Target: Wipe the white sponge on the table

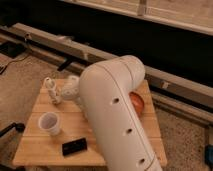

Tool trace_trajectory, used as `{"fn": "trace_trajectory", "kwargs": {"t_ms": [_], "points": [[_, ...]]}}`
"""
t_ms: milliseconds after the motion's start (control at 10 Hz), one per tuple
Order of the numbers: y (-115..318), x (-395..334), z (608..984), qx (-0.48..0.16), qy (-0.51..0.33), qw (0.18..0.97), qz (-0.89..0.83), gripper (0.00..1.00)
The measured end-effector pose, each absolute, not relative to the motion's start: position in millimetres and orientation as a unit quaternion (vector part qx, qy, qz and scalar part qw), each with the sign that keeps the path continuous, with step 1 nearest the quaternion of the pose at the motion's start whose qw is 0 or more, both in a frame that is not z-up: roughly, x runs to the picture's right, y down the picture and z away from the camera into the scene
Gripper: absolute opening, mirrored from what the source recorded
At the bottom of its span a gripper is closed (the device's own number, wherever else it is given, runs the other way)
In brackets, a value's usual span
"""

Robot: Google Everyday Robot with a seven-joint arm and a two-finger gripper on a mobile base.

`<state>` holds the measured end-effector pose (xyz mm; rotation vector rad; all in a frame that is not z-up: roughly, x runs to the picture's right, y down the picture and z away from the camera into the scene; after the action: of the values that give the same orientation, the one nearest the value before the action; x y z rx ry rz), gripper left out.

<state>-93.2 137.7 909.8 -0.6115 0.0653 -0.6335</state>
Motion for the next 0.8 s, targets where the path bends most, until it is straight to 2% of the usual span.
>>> {"fn": "trace_trajectory", "kwargs": {"t_ms": [800], "points": [[141,-61,908,-0.304,0.036,0.915,-0.263,0.00]]}}
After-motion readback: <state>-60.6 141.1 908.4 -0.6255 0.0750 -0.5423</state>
